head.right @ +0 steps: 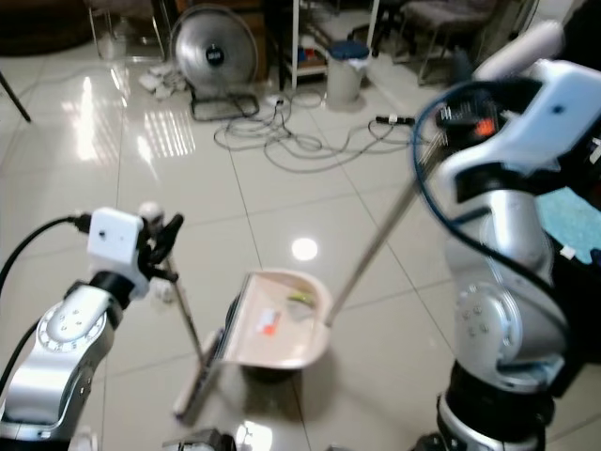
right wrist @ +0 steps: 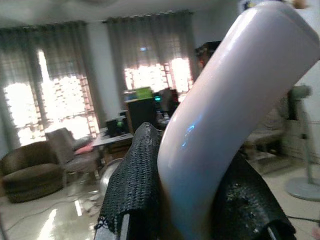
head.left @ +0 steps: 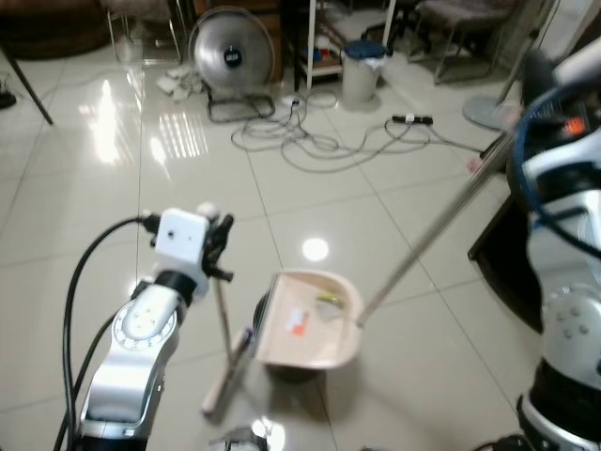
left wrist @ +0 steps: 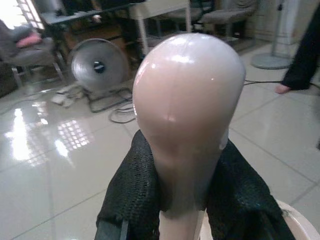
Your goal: Sweep floor
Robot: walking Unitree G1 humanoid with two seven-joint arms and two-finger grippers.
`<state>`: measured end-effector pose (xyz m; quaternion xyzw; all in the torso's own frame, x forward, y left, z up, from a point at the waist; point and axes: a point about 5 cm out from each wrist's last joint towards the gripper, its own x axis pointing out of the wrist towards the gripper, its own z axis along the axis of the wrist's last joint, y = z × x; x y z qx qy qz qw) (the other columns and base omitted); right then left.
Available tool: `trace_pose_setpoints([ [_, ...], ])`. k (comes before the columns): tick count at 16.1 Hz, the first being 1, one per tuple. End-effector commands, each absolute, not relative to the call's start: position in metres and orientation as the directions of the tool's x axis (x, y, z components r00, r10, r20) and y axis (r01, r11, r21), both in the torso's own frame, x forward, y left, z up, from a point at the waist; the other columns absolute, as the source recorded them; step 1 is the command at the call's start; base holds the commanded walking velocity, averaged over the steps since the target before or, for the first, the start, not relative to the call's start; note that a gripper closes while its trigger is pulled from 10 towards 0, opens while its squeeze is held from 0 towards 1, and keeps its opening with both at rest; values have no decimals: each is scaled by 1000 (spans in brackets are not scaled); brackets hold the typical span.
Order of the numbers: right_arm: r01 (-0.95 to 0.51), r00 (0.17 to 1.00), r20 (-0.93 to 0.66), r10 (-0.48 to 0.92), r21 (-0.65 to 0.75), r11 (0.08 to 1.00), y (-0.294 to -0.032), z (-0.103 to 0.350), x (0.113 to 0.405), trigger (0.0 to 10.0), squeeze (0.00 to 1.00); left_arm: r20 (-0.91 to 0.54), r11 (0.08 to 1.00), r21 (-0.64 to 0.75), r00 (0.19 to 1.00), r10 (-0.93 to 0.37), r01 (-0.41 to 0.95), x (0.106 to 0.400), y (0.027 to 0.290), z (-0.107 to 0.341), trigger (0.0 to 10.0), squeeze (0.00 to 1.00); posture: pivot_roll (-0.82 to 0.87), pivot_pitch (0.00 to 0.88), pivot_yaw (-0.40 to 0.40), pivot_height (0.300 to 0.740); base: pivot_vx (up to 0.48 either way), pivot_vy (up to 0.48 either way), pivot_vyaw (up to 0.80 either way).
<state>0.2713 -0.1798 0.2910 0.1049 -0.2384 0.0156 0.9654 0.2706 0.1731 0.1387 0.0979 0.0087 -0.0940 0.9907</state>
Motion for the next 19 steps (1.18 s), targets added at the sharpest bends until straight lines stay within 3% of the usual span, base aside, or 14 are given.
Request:
trace_pose_setpoints([
  [1,-107,847,532,-5,179,978,-178,302,267,10000,0,-7,961,243,991,-137,135,270,181,143,10000,0,69,74,-18,740,0,0,0],
  [5,-138,804,583,118,-11,990,-167,309,270,10000,0,-28,954,279,994,-105,109,270,185,138,10000,0,74,80,-20,740,0,0,0],
  [10,-281,676,673,300,-141,949,-128,315,275,10000,0,-31,947,301,994,-105,109,269,185,136,10000,0,87,82,-26,740,0,0,0],
  [13,-394,580,657,482,-292,872,-91,302,273,10000,0,-30,947,305,995,-96,101,269,186,136,10000,0,94,83,-32,740,0,0,0],
  [19,-513,421,611,670,-449,732,-42,271,267,10000,0,-29,947,306,996,-90,94,269,186,136,10000,0,102,84,-33,740,0,0,0],
])
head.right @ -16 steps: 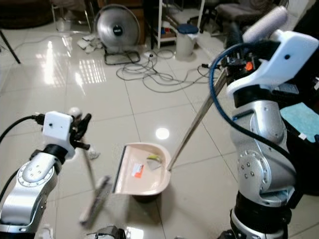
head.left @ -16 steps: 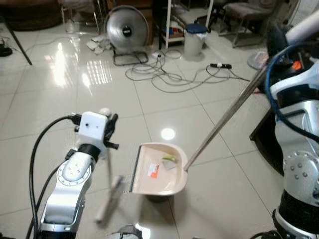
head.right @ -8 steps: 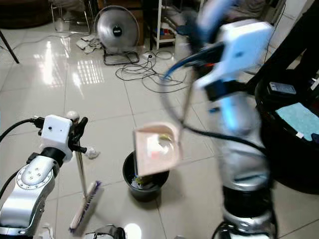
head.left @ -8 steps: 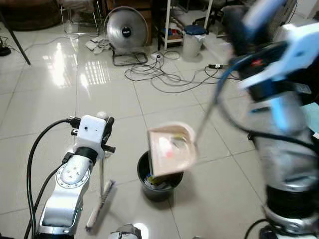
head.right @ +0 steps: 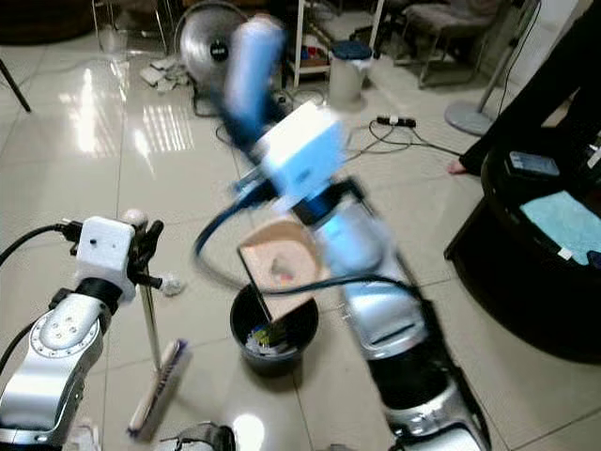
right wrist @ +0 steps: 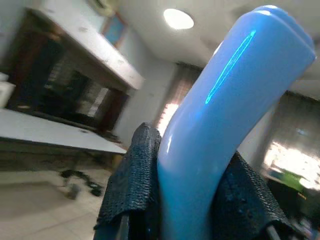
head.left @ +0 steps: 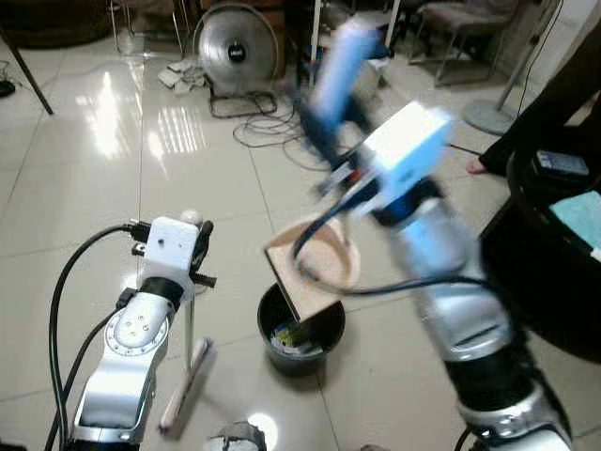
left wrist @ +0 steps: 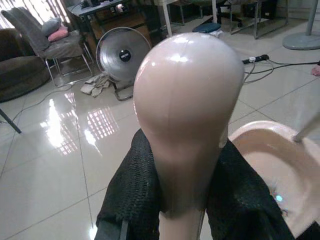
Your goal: Sweep floor
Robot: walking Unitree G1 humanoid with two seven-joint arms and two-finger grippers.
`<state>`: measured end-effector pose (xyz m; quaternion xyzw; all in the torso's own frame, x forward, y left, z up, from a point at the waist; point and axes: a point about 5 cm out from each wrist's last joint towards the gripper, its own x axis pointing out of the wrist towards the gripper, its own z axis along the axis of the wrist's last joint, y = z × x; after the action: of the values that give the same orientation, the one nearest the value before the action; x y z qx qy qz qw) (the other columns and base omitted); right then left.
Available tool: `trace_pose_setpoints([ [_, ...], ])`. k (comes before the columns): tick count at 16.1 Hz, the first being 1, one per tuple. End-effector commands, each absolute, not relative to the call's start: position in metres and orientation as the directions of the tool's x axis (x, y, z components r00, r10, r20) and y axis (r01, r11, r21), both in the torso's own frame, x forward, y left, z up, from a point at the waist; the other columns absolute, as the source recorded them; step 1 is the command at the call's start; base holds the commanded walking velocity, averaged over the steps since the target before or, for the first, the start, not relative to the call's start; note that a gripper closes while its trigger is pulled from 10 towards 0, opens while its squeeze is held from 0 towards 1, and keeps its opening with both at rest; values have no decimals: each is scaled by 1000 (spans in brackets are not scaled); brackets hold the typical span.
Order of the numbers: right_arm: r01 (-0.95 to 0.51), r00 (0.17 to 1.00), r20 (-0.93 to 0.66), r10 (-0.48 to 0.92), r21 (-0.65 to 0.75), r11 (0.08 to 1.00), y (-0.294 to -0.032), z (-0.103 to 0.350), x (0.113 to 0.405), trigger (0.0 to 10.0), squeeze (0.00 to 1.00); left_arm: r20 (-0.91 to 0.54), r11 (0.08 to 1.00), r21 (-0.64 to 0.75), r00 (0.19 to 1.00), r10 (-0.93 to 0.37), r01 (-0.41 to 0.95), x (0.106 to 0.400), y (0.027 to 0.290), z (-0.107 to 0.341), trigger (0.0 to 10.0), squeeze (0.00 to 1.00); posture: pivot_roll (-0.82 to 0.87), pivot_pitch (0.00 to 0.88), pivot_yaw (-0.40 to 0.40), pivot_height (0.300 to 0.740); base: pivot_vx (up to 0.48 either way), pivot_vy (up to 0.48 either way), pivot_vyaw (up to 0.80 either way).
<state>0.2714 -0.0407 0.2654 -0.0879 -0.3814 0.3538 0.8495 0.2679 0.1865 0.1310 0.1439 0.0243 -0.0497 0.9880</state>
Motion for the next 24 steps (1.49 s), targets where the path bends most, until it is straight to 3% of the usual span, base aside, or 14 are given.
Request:
trace_pose_setpoints([
  [1,-532,404,593,697,-467,706,-36,265,266,10000,0,-28,947,307,996,-88,93,269,186,136,10000,0,104,83,-34,740,0,0,0],
  [6,-583,335,418,844,-612,535,-14,230,257,10000,0,-30,947,306,996,-89,94,269,185,136,10000,0,107,81,-39,740,0,0,0],
  [9,-541,351,406,844,-648,536,-17,226,260,10000,0,-27,947,309,996,-88,92,269,185,137,10000,0,108,80,-38,740,0,0,0],
  [10,-509,377,457,806,-625,592,-22,237,265,10000,0,-23,947,308,996,-91,93,269,186,138,10000,0,108,79,-37,740,0,0,0],
  [12,-478,424,636,644,-447,756,-40,279,275,10000,0,8,951,295,995,-98,91,272,185,147,10000,0,111,78,-37,740,0,0,0],
  [15,-483,438,746,501,-275,831,-59,316,278,10000,0,67,951,295,991,-118,94,279,183,166,10000,0,109,75,-32,740,0,0,0],
  [19,-538,507,782,364,-43,842,-67,327,277,10000,0,116,945,312,983,-140,98,283,186,186,10000,0,118,72,-28,740,0,243,0],
  [23,-557,576,748,330,64,828,-68,315,278,10000,0,107,939,334,986,-131,89,277,194,187,10000,0,136,69,-35,740,0,342,0],
  [24,-553,631,704,326,114,826,-66,305,281,10000,0,98,937,339,987,-128,88,274,196,186,10000,0,142,68,-36,740,0,341,0],
])
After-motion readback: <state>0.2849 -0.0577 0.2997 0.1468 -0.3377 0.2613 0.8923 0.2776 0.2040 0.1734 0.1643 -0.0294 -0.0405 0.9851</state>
